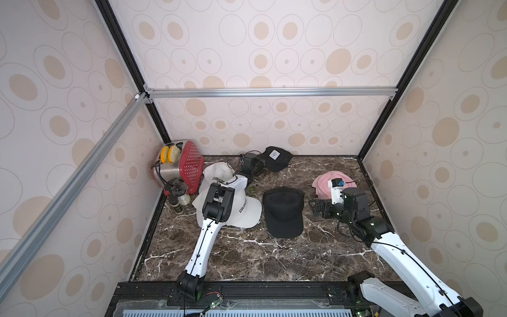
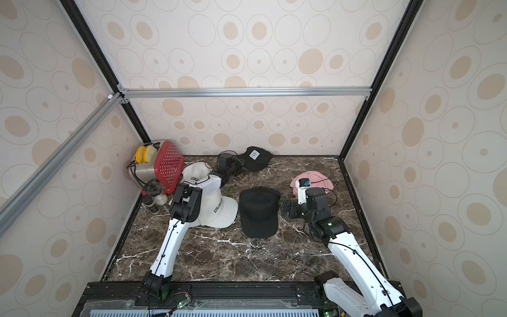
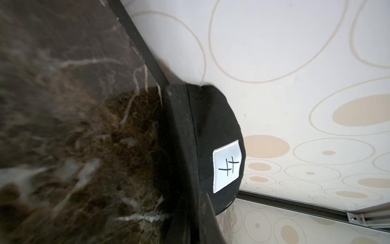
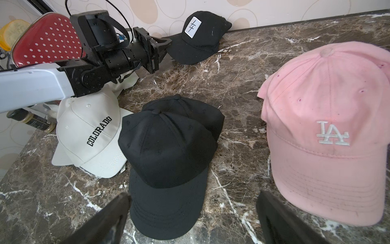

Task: Stack the baseball caps by color
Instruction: Pick up the baseball cap from the center of the board.

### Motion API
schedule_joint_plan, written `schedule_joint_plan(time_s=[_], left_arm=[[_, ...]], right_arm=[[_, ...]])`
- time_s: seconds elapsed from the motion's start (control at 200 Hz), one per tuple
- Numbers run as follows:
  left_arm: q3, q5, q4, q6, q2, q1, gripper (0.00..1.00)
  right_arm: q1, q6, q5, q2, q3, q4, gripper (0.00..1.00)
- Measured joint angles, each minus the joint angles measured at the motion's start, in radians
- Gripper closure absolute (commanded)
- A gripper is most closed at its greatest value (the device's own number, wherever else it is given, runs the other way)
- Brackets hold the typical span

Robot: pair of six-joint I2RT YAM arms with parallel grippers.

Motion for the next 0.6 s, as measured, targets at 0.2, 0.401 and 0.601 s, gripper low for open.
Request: schedule_joint_plan(time_s=[0.2,0.401,0.601], left_arm=[[-0.116,0.023,0.106,0.000,-0.060,0.006,1.00],[-0.289,0.039,0.176,0.030,-0.227,0.015,1.00],[-0.434,0.062,0.295,0.043,-0.406,0.042,1.00]], right_arm=[[0.000,0.011,-0.006,0.003,-0.035,0.024,0.02],[0.000,0.027,-0.003,0.038,-0.049,0.058,0.02],[0.000,0.027,0.020,0.066,-0.037,0.075,0.00]])
